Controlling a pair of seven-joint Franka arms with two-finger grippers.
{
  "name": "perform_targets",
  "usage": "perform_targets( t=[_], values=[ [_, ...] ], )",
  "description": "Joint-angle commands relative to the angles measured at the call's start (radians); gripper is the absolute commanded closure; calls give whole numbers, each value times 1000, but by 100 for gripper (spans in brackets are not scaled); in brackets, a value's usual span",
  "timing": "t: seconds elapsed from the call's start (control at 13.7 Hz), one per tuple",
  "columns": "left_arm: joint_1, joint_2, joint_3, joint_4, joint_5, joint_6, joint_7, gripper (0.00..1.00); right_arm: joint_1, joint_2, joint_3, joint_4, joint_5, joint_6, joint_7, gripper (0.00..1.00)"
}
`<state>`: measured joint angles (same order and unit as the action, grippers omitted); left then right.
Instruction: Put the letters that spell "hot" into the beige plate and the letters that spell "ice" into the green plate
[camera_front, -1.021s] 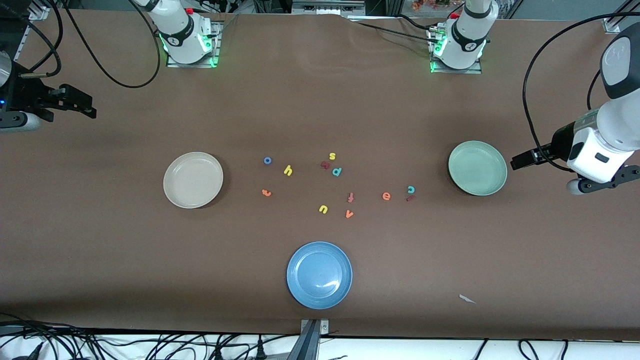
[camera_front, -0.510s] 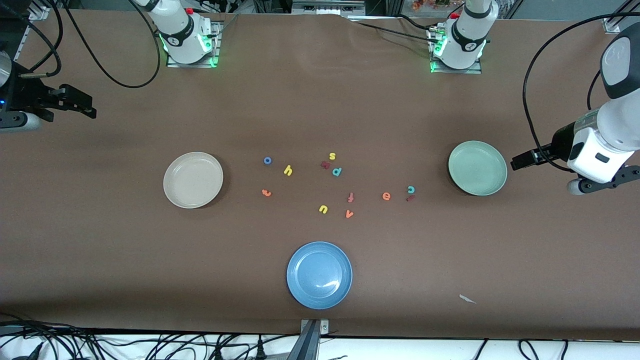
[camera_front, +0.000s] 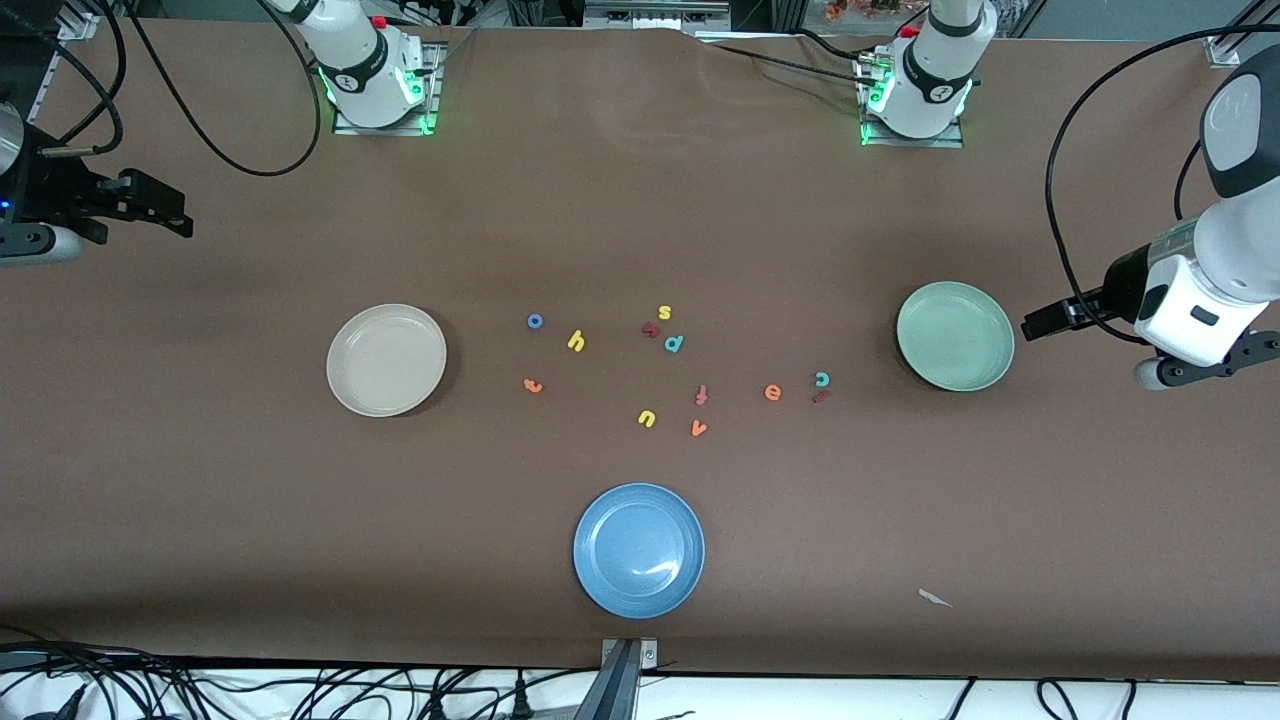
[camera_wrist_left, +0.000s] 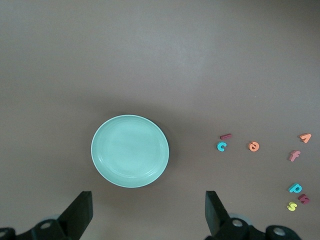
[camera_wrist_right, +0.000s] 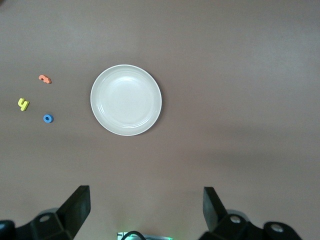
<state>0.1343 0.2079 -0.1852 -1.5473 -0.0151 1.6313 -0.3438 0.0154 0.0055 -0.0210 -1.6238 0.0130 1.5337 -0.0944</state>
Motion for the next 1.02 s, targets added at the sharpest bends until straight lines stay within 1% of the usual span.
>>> perform_targets(
  t=[0.0, 0.95],
  values=[
    [-4, -5, 0, -10, 27, 13, 19, 1, -3, 8, 3, 13, -5, 0, -13, 0],
    [-4, -2, 0, -11, 27, 13, 19, 1, -3, 7, 3, 13, 5, 6, -13, 0]
  ],
)
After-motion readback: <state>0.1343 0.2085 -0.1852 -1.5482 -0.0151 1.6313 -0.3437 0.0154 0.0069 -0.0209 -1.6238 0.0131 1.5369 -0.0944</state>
